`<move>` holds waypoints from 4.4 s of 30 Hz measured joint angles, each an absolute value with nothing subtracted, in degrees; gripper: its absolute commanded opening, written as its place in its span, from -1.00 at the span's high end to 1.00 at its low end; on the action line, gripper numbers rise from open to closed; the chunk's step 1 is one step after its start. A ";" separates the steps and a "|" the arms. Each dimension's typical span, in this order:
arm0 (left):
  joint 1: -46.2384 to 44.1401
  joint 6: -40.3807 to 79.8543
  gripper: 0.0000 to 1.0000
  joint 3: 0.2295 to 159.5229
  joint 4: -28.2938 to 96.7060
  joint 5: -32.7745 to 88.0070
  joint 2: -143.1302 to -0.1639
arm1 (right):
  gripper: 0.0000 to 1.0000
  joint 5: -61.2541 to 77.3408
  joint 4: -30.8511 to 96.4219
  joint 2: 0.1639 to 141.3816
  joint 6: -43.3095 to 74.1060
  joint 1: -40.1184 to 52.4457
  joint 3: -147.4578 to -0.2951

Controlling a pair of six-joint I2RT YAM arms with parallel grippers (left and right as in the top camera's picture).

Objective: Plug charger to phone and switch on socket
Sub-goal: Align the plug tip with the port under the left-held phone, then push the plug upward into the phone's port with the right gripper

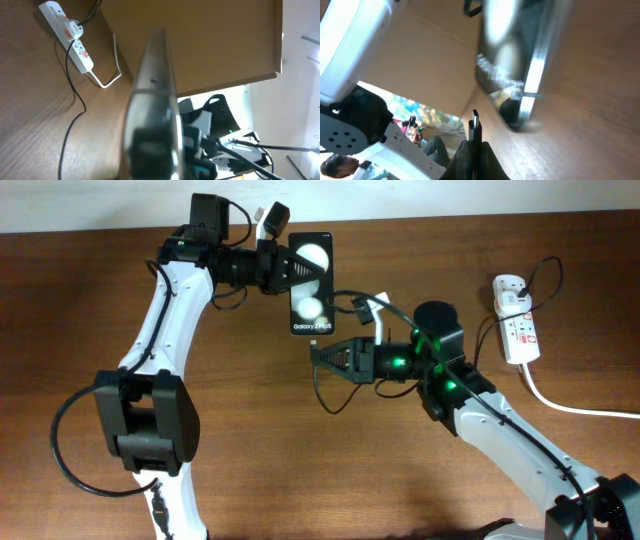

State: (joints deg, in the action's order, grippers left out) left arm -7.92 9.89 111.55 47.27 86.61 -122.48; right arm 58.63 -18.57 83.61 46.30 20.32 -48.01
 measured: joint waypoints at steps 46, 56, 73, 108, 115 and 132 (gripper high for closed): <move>-7.92 9.89 1.00 111.55 47.20 86.63 -122.48 | 0.92 56.64 -26.59 86.32 49.34 21.54 -46.13; -7.92 9.89 1.00 111.55 47.13 86.63 -122.48 | 0.92 57.14 -27.40 86.32 49.74 20.56 -46.13; -7.92 9.89 1.00 111.55 47.11 86.61 -122.48 | 0.92 57.58 -28.34 86.32 50.11 20.56 -46.13; -8.88 9.89 1.00 111.55 47.11 85.19 -122.48 | 0.92 58.15 -27.46 86.32 50.54 20.56 -46.13; -8.27 9.89 1.00 111.55 47.11 85.06 -122.48 | 0.92 58.15 -27.44 86.32 50.57 20.56 -46.13; -7.86 9.89 1.00 111.55 47.13 85.08 -122.48 | 0.92 58.13 -25.76 86.32 50.54 20.56 -46.13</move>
State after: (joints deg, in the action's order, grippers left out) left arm -7.86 9.89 111.55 47.13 85.08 -122.48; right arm 58.13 -25.76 86.32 50.54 20.56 -46.13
